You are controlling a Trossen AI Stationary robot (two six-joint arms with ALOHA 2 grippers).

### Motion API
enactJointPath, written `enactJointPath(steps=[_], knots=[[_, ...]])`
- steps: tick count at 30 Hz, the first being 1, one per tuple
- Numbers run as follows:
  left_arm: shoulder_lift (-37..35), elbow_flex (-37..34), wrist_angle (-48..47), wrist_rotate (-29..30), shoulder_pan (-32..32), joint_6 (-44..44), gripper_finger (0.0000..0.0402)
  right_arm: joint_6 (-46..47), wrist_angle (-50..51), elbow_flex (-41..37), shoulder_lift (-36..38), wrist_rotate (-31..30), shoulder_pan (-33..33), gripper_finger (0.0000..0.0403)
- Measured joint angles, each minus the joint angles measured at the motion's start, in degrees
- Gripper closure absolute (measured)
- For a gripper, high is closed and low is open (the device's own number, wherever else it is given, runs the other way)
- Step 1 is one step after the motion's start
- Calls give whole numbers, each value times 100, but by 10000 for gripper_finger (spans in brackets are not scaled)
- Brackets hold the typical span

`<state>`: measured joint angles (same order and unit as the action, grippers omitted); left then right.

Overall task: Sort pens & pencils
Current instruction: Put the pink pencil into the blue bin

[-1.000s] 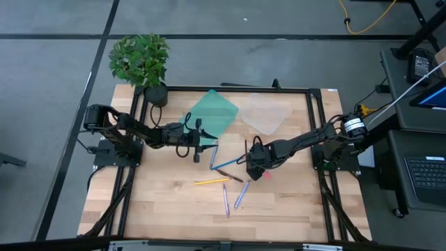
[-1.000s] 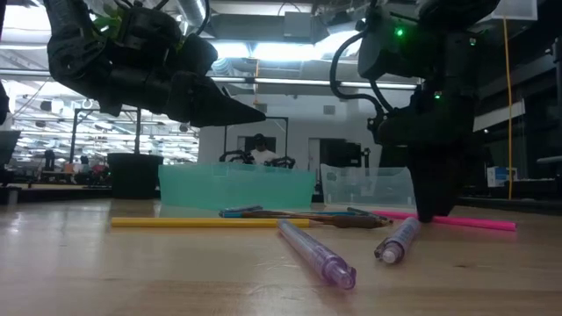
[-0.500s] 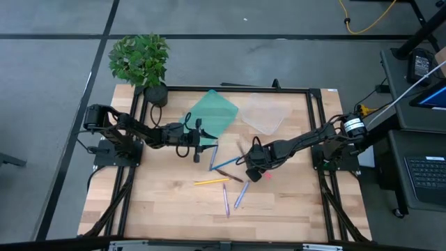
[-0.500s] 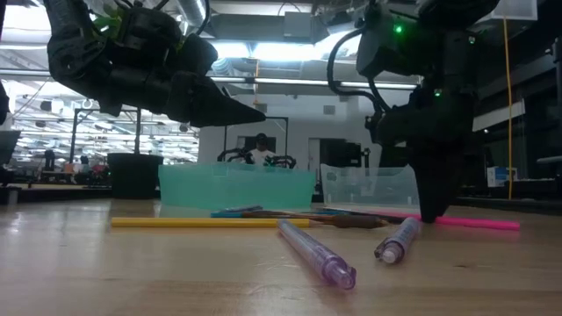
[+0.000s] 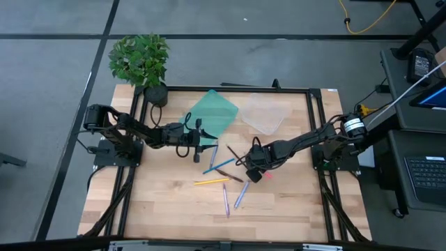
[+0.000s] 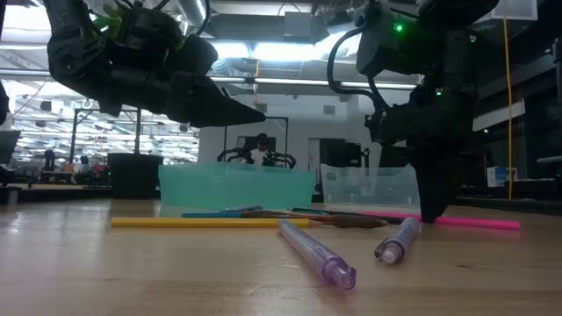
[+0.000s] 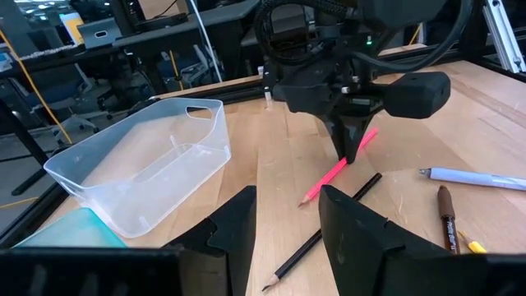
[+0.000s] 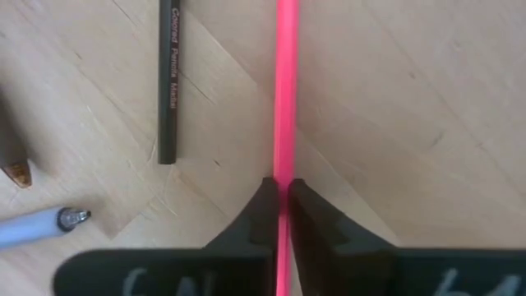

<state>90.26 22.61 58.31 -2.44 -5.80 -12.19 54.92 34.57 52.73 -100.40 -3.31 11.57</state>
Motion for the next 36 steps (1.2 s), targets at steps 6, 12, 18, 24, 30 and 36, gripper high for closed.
enactJointPath(steps=[6,12,18,24,30,36], knots=[[0,0,2,0,0,0,273,-115,-2,-4,9,-119,9,385],[0,0,2,0,0,0,273,-138,-21,-13,51,-146,7,387],[0,0,2,0,0,0,273,-152,-31,-43,306,-247,3,387],[0,0,2,0,0,1,273,-304,-75,-31,541,-448,0,401],[0,0,4,0,-2,9,273,-436,-148,-28,588,-596,0,399],[0,0,3,0,-2,13,273,-455,-170,-22,592,-601,0,397]])
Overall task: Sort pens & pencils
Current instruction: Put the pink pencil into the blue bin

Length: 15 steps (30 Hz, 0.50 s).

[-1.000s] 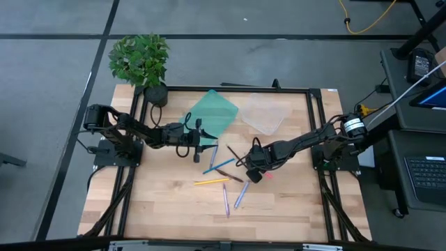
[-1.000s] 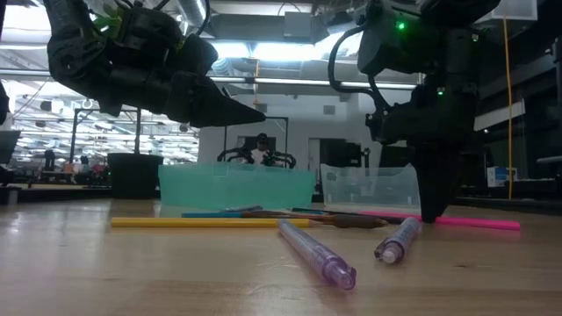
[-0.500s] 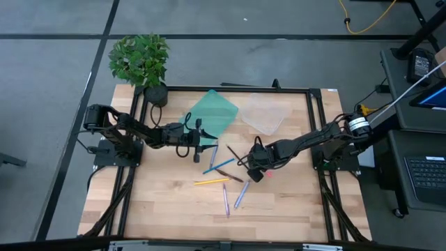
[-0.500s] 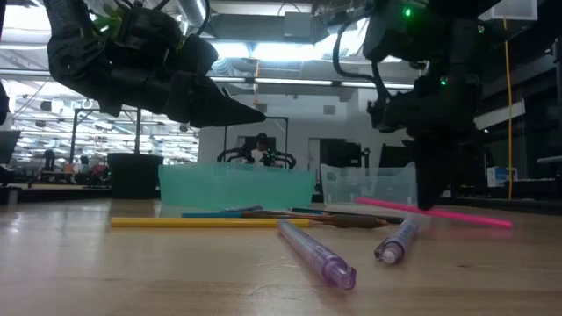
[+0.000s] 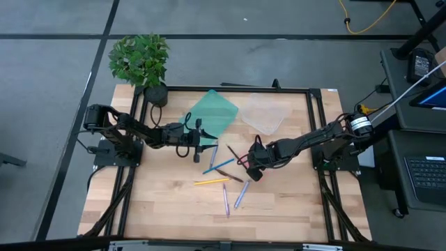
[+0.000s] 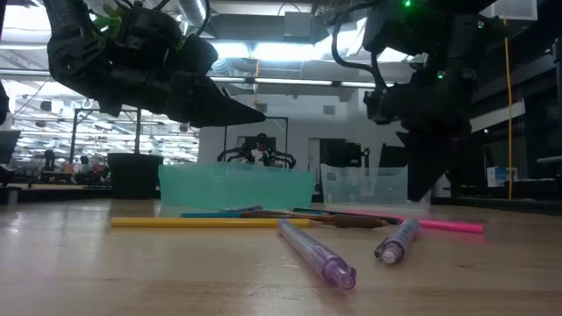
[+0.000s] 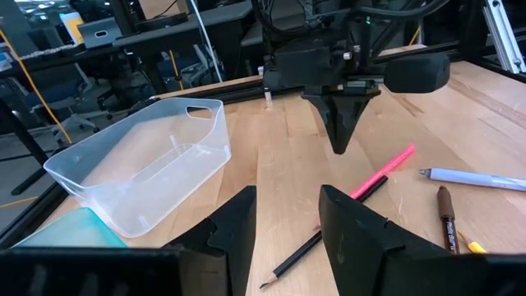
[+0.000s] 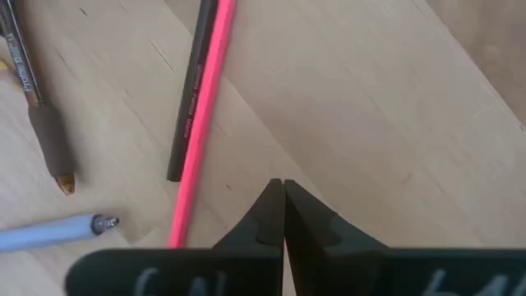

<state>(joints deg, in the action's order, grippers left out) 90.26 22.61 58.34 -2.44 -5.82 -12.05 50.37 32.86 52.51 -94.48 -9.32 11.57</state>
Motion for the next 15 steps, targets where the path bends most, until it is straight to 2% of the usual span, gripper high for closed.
enactJointPath(steps=[4,10,15], knots=[[0,0,1,0,0,7,273,15,-86,4,2,20,-2,393],[0,0,1,0,0,7,273,-153,-726,11,9,419,0,388],[0,0,1,0,0,7,273,-142,-662,13,9,439,0,345]])
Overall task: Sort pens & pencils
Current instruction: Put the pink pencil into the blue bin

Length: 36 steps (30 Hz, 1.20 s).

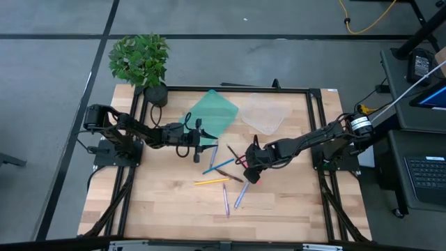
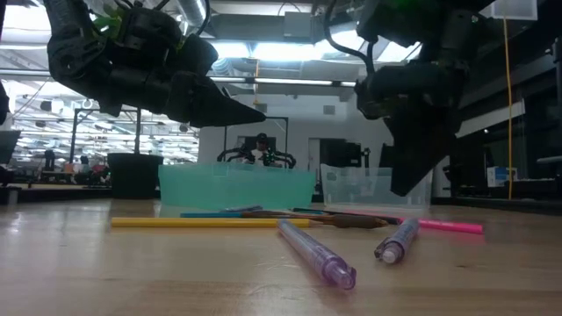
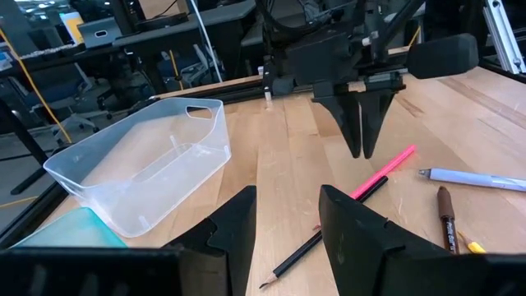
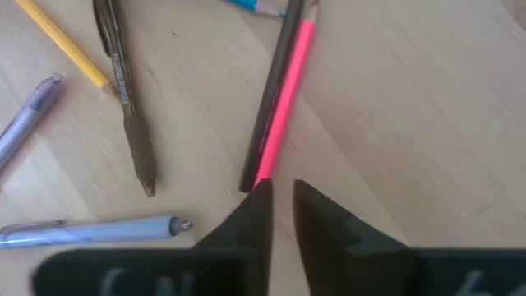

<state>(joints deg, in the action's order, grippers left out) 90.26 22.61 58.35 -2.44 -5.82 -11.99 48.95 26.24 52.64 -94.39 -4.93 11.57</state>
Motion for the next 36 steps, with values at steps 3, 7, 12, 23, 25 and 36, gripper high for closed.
enactJointPath(steps=[3,7,12,23,25,36], knots=[[0,0,0,0,0,0,273,2,-5,0,2,0,0,305],[0,0,-1,0,0,0,273,2,-5,0,2,54,10,258],[0,0,0,0,0,0,273,51,-9,0,2,57,121,223],[0,0,0,0,0,109,273,199,-199,7,-274,58,369,247],[0,0,0,0,0,111,273,199,-208,7,-373,56,369,250],[0,-1,1,0,0,111,273,311,-86,35,-651,-127,372,251]])
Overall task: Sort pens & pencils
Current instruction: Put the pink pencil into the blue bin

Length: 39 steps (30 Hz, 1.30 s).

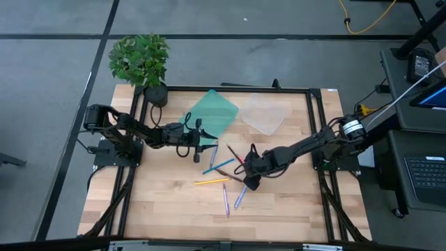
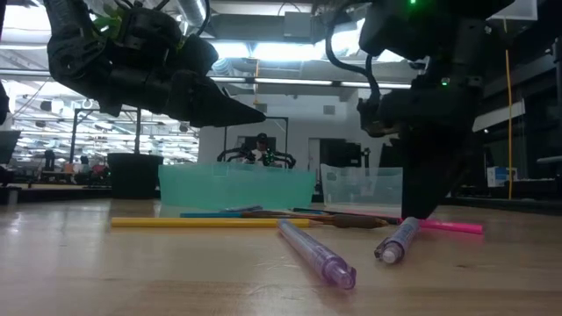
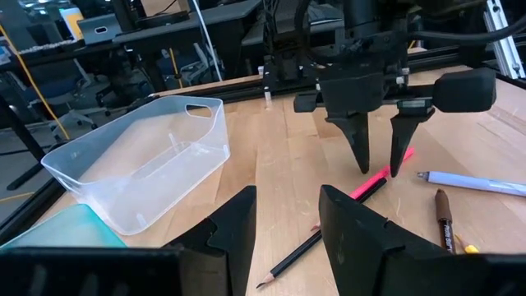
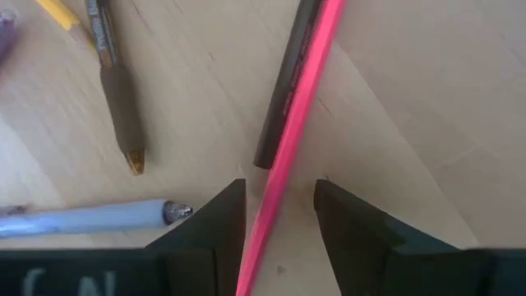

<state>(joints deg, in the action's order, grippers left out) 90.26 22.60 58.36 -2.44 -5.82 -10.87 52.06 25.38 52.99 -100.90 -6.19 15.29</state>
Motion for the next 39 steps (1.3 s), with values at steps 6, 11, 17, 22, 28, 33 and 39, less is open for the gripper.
enactJointPath(steps=[6,11,17,22,28,33,39], knots=[[0,-1,-1,2,0,11,273,38,259,0,-18,-258,-5,252],[0,-1,-1,1,0,17,273,35,396,-7,-22,-467,-7,252],[0,-1,1,2,0,18,273,-57,516,-14,-24,-617,-80,251],[0,-1,1,2,2,17,273,-495,429,-33,-24,-317,-268,251],[0,-1,1,0,0,17,273,-907,360,-33,-25,-140,-491,251],[0,-1,1,0,0,17,273,-1081,158,-42,-27,-146,-577,251],[0,-1,3,2,0,-13,273,-1057,63,-33,-76,-237,-582,256]])
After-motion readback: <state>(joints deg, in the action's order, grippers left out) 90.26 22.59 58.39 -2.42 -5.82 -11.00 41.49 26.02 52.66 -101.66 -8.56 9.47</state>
